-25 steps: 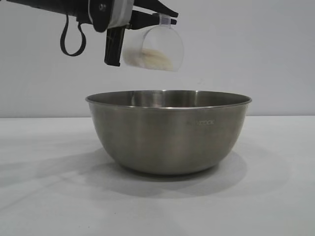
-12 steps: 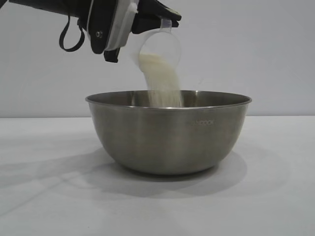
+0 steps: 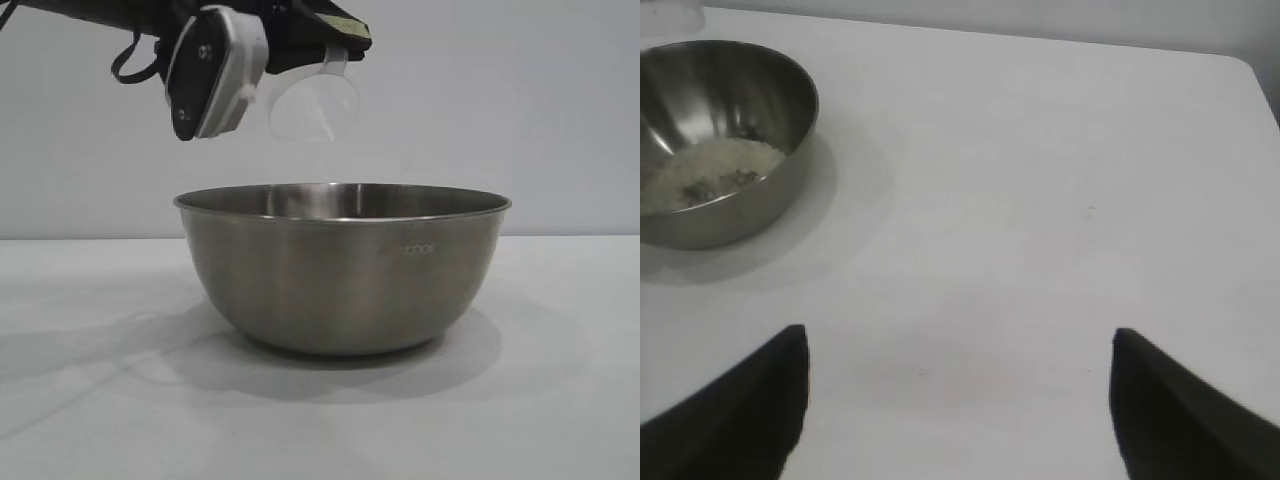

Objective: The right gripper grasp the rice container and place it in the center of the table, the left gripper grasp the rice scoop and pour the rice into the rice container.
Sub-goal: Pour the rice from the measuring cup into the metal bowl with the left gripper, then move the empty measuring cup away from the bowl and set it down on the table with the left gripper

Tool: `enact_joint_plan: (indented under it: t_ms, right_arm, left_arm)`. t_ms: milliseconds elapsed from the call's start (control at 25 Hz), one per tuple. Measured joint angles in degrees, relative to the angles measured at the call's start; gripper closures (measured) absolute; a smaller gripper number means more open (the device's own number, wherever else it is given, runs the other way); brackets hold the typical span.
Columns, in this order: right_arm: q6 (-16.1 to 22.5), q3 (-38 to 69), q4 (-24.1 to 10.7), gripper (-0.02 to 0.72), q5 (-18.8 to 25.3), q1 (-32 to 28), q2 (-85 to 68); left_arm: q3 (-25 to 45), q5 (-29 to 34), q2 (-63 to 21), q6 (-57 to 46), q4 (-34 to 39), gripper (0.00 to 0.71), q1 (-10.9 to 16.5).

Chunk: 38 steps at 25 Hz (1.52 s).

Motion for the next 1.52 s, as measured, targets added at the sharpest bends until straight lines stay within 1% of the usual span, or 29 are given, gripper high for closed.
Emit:
enact_joint_plan:
  t_ms: [280, 400, 560, 680, 840, 960, 1080, 1240, 1360, 1440, 1520]
  right_arm:
    - [0.0, 0.0, 0.0, 0.133, 0.0, 0.0, 0.0]
    - [0.0, 0.0, 0.0, 0.133, 0.0, 0.0, 0.0]
    - [0.0, 0.0, 0.0, 0.133, 0.0, 0.0, 0.0]
    - [0.0, 0.0, 0.0, 0.133, 0.0, 0.0, 0.0]
    - [0.0, 0.0, 0.0, 0.133, 0.0, 0.0, 0.0]
    - [0.0, 0.0, 0.0, 0.133, 0.0, 0.0, 0.0]
    - [0.0, 0.0, 0.0, 0.133, 0.0, 0.0, 0.0]
    - [0.0, 0.0, 0.0, 0.133, 0.0, 0.0, 0.0]
    - [0.0, 0.0, 0.0, 0.133, 0.0, 0.0, 0.0]
    - [0.0, 0.0, 0.0, 0.133, 0.0, 0.0, 0.0]
    - [0.0, 0.0, 0.0, 0.133, 0.0, 0.0, 0.0]
  left_arm:
    - [0.0, -0.3, 0.0, 0.0, 0.1, 0.71, -1.0]
    - [0.0, -0.4, 0.0, -2.1, 0.1, 0.71, -1.0]
    - [0.0, -1.6, 0.0, -9.6, -1.6, 0.71, -1.0]
    - [0.0, -3.1, 0.0, -19.5, -4.2, 0.71, -1.0]
    - [0.0, -5.8, 0.0, -34.0, -13.6, 0.71, -1.0]
    - [0.0, -7.4, 0.0, -43.5, -24.2, 0.71, -1.0]
    - [0.0, -8.7, 0.0, -53.4, -36.4, 0.71, -1.0]
    - [0.0, -9.0, 0.0, -65.8, -49.1, 0.71, -1.0]
    - [0.0, -9.1, 0.0, -74.8, -60.4, 0.71, -1.0]
    - [0.2, -9.2, 0.0, -80.5, -66.5, 0.71, -1.0]
    - [1.0, -9.1, 0.0, -85.7, -69.9, 0.71, -0.5]
